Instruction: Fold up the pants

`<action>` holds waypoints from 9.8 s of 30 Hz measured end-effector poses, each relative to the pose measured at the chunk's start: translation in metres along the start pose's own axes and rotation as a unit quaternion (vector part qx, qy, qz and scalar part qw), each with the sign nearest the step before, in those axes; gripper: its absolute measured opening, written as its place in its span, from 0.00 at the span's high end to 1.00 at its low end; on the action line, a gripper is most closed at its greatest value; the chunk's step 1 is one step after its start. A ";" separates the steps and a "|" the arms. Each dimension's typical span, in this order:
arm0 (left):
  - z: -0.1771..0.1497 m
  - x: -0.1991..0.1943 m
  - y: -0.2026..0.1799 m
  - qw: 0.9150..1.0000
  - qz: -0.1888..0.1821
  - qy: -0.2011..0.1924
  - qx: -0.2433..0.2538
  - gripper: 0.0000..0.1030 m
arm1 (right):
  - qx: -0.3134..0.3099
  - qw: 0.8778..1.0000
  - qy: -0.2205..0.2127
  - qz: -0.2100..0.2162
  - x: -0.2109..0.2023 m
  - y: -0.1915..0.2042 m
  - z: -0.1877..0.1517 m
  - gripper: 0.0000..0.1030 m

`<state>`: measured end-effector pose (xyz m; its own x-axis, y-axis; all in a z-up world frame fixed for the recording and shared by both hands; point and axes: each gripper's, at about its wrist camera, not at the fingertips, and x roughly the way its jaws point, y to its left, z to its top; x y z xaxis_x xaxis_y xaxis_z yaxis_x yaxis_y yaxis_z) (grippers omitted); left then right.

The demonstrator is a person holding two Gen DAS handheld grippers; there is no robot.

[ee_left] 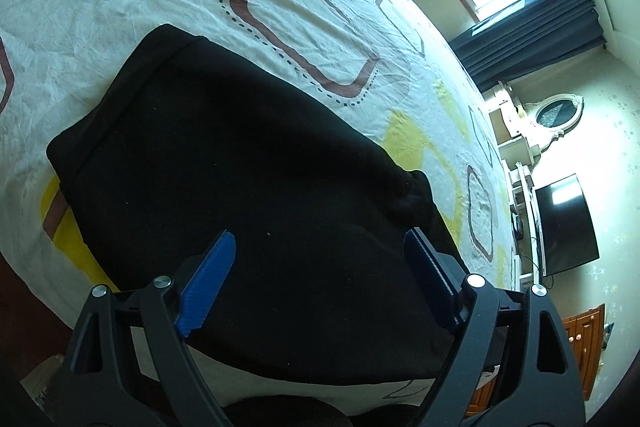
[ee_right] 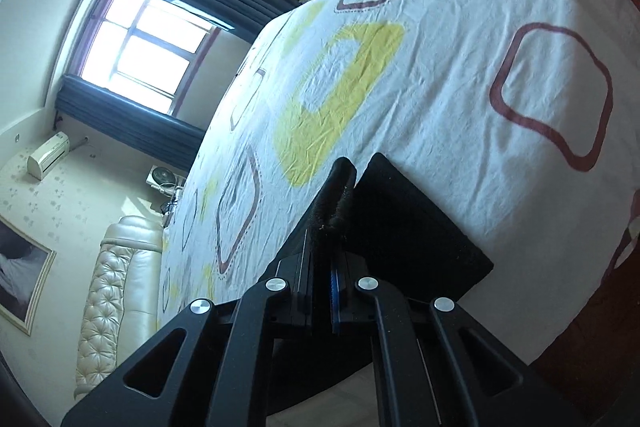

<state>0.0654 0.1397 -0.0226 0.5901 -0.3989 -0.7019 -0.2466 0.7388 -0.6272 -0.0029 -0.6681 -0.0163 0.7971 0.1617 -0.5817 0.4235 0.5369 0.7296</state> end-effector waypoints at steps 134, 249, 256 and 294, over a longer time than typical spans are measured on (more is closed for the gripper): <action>-0.038 0.049 -0.043 0.978 0.124 0.007 0.165 0.02 | -0.355 0.912 0.203 0.007 0.136 0.247 -0.275 0.79; 0.032 -0.038 0.092 0.993 0.005 -0.007 0.121 0.02 | -0.447 0.876 0.130 -0.125 0.062 0.205 -0.269 0.31; 0.059 -0.019 0.103 0.995 -0.010 0.028 0.097 0.02 | -0.444 0.875 0.142 -0.127 0.071 0.203 -0.274 0.31; 0.060 -0.041 -0.067 0.958 -0.222 0.076 0.165 0.72 | -0.423 0.888 0.155 -0.093 0.069 0.207 -0.274 0.27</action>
<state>0.1043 0.1393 0.0686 0.4561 -0.7689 -0.4480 0.2734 0.6002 -0.7517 0.0221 -0.3189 -0.0035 0.5345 0.1554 -0.8308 -0.0445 0.9868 0.1560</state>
